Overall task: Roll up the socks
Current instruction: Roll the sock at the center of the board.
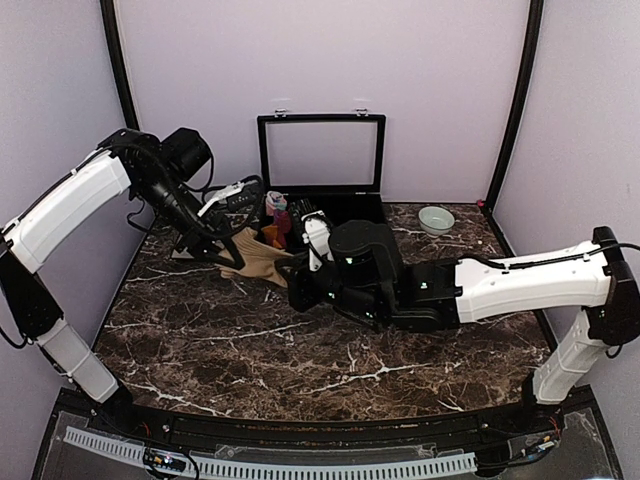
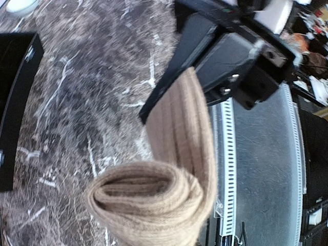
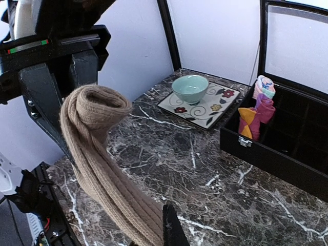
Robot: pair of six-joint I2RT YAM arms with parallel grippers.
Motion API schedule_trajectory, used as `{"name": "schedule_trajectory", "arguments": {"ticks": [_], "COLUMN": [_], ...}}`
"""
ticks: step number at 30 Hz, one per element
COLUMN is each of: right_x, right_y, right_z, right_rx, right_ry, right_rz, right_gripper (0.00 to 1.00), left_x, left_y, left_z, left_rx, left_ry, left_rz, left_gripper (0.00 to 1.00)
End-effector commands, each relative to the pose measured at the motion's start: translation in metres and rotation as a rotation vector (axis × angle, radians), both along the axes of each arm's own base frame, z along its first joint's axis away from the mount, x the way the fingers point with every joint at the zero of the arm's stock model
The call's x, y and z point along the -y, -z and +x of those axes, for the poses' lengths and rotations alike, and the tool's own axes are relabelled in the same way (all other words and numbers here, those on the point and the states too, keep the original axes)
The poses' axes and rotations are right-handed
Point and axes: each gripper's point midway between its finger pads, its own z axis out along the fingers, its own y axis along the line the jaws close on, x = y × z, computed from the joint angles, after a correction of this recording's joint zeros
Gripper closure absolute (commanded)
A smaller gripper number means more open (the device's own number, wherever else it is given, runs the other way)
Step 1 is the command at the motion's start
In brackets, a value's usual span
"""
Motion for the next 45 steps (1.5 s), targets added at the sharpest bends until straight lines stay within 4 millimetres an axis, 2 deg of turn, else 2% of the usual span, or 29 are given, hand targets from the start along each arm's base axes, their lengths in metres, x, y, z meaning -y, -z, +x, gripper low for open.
{"name": "schedule_trajectory", "arguments": {"ticks": [1,5,10,13,17,21,25,30,33,35,38,41,43,45], "right_x": [-0.010,-0.010,0.002,0.011,0.006,0.014,0.036,0.058,0.060,0.060,0.055,0.048,0.050,0.049], "right_y": [-0.020,-0.013,-0.002,-0.028,-0.050,-0.040,-0.027,-0.059,-0.086,-0.097,-0.101,-0.093,-0.087,-0.091], "right_z": [-0.013,-0.014,0.004,0.006,0.007,0.004,-0.003,-0.019,-0.030,-0.034,-0.040,-0.048,-0.046,-0.046], "right_rx": [-0.006,-0.012,-0.035,-0.018,0.001,-0.025,-0.083,-0.024,0.022,0.044,0.049,0.030,0.022,0.039], "right_ry": [-0.108,-0.116,-0.041,-0.031,-0.053,-0.094,-0.185,-0.240,-0.297,-0.324,-0.368,-0.425,-0.411,-0.410], "right_rz": [0.089,0.069,0.030,0.081,0.074,0.011,-0.053,-0.013,0.031,0.043,0.044,0.024,-0.001,0.031], "right_gripper": [1.00,1.00,1.00,0.98,0.82,0.63,0.58,0.48,0.42,0.38,0.34,0.26,0.24,0.24], "left_x": [-0.004,-0.004,0.000,0.004,0.014,0.018,0.019,0.020,0.022,0.022,0.023,0.023,0.022,0.022], "left_y": [-0.045,-0.061,-0.071,-0.068,-0.054,-0.043,-0.042,-0.037,-0.031,-0.027,-0.023,-0.022,-0.022,-0.020], "left_z": [-0.043,-0.057,-0.071,-0.084,-0.097,-0.093,-0.090,-0.088,-0.083,-0.081,-0.079,-0.077,-0.077,-0.078], "left_rx": [0.018,0.063,0.043,0.015,-0.068,-0.093,-0.093,-0.103,-0.109,-0.115,-0.124,-0.122,-0.121,-0.126], "left_ry": [0.149,0.204,0.239,0.281,0.324,0.322,0.326,0.322,0.312,0.305,0.298,0.293,0.292,0.294], "left_rz": [-0.169,-0.247,-0.304,-0.311,-0.295,-0.264,-0.264,-0.250,-0.224,-0.206,-0.193,-0.186,-0.182,-0.180], "left_gripper": [1.00,1.00,1.00,1.00,1.00,1.00,1.00,1.00,1.00,1.00,1.00,1.00,1.00,1.00]}}
